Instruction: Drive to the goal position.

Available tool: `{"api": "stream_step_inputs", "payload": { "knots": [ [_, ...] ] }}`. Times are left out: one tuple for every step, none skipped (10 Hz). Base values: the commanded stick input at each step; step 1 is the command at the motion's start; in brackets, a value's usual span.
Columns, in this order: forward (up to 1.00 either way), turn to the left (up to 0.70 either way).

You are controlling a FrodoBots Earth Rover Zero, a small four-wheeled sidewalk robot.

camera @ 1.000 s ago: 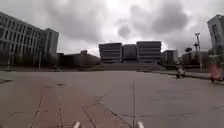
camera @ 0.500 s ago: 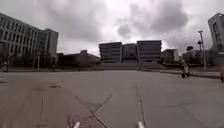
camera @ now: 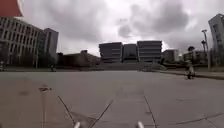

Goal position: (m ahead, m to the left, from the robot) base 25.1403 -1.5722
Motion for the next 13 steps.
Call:
{"api": "stream_step_inputs", "payload": {
  "knots": [
    [1.0, 0.0],
    [1.0, 0.0],
    [1.0, 0.0],
    [1.0, 0.0],
    [1.0, 0.0],
    [1.0, 0.0],
    [1.0, 0.0],
    [1.0, 0.0],
    [1.0, 0.0],
    [1.0, 0.0],
    [1.0, 0.0],
    [1.0, 0.0],
    [1.0, 0.0]
  ]
}}
